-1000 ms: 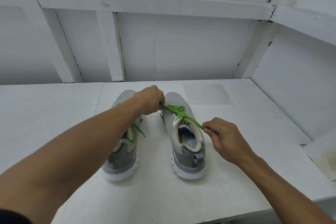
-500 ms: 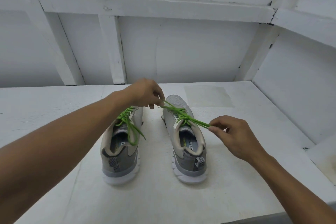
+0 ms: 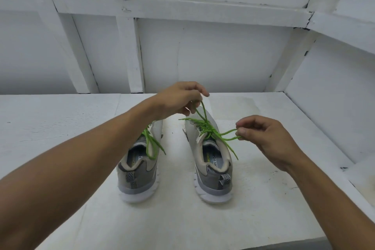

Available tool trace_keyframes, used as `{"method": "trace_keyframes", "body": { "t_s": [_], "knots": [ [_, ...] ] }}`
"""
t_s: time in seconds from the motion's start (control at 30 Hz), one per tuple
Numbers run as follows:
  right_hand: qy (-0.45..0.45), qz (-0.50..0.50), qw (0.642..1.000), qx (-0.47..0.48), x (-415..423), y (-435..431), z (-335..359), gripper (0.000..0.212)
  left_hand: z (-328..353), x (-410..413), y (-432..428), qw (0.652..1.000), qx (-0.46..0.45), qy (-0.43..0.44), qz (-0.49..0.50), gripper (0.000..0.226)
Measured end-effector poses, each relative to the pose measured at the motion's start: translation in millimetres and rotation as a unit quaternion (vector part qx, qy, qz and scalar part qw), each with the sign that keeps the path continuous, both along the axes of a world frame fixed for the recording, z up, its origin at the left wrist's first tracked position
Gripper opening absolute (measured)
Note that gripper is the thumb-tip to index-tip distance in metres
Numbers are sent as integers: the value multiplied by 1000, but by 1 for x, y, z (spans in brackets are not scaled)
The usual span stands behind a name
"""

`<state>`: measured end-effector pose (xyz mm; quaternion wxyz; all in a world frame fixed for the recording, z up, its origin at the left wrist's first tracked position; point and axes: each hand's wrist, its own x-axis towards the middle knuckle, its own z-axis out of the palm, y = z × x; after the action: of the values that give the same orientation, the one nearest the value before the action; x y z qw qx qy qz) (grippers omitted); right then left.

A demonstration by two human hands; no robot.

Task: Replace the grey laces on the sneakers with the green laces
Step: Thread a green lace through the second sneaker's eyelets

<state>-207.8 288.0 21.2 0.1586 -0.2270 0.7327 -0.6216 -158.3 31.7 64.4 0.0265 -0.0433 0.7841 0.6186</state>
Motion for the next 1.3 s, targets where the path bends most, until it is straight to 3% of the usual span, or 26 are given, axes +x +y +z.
{"method": "trace_keyframes", "body": {
  "t_s": [0.07, 0.13, 0.2, 0.33, 0.43, 0.5, 0.6, 0.7, 0.77, 0.97, 1.07, 1.1, 1.2, 1.3],
  "knots": [
    [-30, 13, 999, -25, -1, -5, 6, 18, 2, 2, 17, 988, -145, 19, -54, 14],
    [-59, 25, 996, -54, 0, -10, 11, 22, 0, 2, 33, 954, -281, 32, -101, 20],
    [-47, 21, 997, -57, 1, -17, 14, 23, -3, 2, 41, 939, -327, 20, -103, 35],
    [12, -26, 997, -66, 6, -30, 17, 19, -10, -4, 49, 931, -353, 50, -75, 33],
    [89, -69, 993, -22, 8, -34, 13, 23, -12, -6, 47, 934, -349, 61, -53, 24],
    [80, -82, 993, -28, 8, -31, 5, 28, -13, -7, 41, 940, -335, 55, -38, 22],
    [-23, -26, 997, -65, 8, -24, -10, 38, -14, -6, 31, 945, -320, 52, -28, 23],
    [37, 26, 998, 51, 7, -22, -24, 51, -11, -5, 29, 950, -306, 58, -30, 24],
    [33, 55, 996, 63, 7, -26, -26, 52, -6, -6, 29, 950, -305, 60, -32, 23],
    [44, -13, 999, 30, 14, -46, -22, 19, 3, -6, 24, 958, -281, 47, -30, 19],
    [12, -29, 999, 9, 16, -51, -25, 15, 4, -4, 9, 963, -266, 47, -14, 23],
    [-3, -42, 999, -3, 17, -52, -26, 15, 1, -4, 3, 951, -306, 34, -11, 25],
    [-23, -64, 997, -27, 20, -55, -24, 20, -22, -8, -8, 859, -509, -35, -42, 35],
    [-18, -67, 997, -15, 20, -58, -23, 21, -40, -11, 0, 856, -506, -23, -102, 40]
  ]
}}
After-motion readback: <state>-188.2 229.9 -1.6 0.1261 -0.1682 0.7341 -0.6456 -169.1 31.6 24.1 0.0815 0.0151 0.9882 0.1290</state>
